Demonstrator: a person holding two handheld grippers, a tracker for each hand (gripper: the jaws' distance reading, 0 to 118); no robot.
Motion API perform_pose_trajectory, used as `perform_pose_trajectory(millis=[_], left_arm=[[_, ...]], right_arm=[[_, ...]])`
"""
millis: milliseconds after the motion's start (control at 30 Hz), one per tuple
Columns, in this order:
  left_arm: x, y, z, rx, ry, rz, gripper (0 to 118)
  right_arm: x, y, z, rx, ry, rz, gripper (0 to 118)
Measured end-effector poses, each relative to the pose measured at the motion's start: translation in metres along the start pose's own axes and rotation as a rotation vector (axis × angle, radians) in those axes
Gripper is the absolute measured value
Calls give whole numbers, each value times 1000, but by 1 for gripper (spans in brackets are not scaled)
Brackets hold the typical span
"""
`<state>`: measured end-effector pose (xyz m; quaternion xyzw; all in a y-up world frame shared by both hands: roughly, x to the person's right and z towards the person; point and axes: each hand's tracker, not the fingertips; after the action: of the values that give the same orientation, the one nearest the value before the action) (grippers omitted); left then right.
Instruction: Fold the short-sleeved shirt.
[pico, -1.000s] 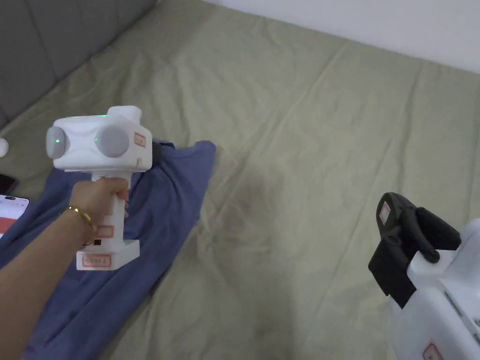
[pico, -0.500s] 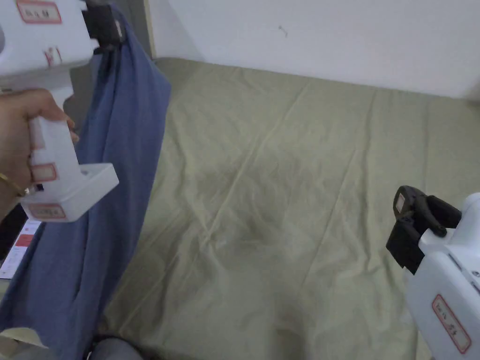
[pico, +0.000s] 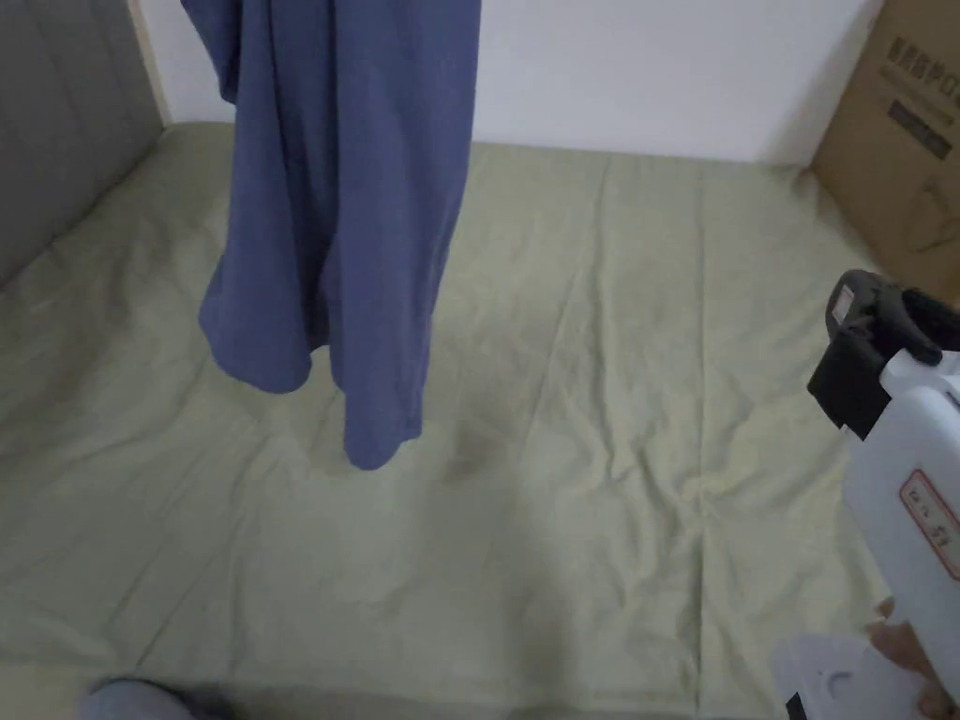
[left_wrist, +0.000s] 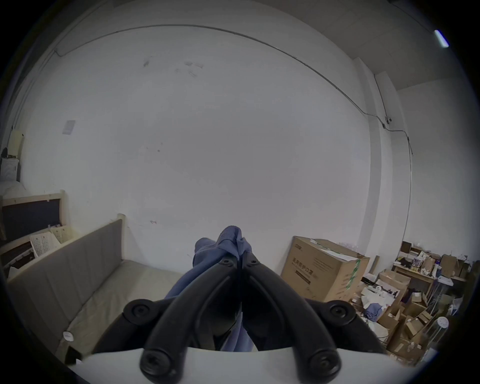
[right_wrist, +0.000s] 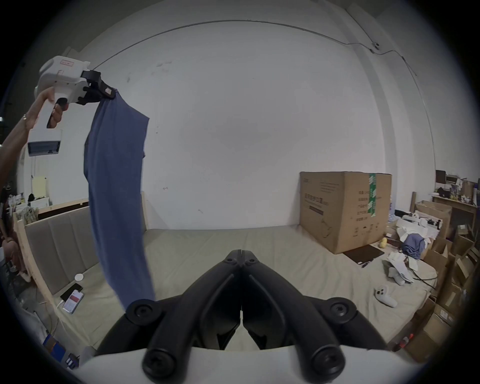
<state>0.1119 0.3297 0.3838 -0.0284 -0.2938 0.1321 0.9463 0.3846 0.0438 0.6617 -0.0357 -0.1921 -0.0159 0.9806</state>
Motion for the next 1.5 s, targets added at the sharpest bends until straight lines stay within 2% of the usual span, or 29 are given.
perform_pose_trajectory(millis=[200,467,667,733,767,800,833,867,900,1067,1233,1333,1400,1467,1500], left_arm=[[22,-73,-63,-204,2,-93,0],[27,-298,-150,-751,44,-140,0],[23,-464,-140,-1156,83,-139,1],[17,-498,-130,-1239,84,-117,8],[15,-503,-125,-1230,96,-75,20],[13,-507,-121,-1233,95,-41,52],[11,-511,-117,-1230,88,-2,75],[9,-509,-113,-1194,84,35,91],[8,-505,-107,-1163,84,63,99],[-5,-454,-93,-886,49,108,99],[-14,-384,-25,-398,177,-71,99],[-17,-365,19,-206,272,-218,96],[-20,-360,40,-153,325,-279,84],[-26,-357,59,-122,358,-305,81],[-28,-356,66,-120,364,-320,68]], right_arm=[[22,-6,14,-19,-71,10,0],[42,-15,8,-59,-133,-20,0],[49,-27,-4,-104,-156,-27,0],[51,-31,-9,-129,-155,-22,0],[51,-33,-12,-137,-157,-20,0],[51,-34,-14,-144,-156,-20,0],[51,-36,-15,-151,-153,-21,0],[50,-37,-17,-154,-150,-25,0],[48,-39,-18,-159,-144,-30,0],[35,-42,-27,-167,-113,-29,0],[16,-47,-37,-127,-66,1,0],[5,-50,-44,-106,-35,7,0],[-1,-52,-48,-97,-21,9,0],[-8,-55,-49,-87,-4,5,0],[-11,-56,-49,-84,5,3,0]])
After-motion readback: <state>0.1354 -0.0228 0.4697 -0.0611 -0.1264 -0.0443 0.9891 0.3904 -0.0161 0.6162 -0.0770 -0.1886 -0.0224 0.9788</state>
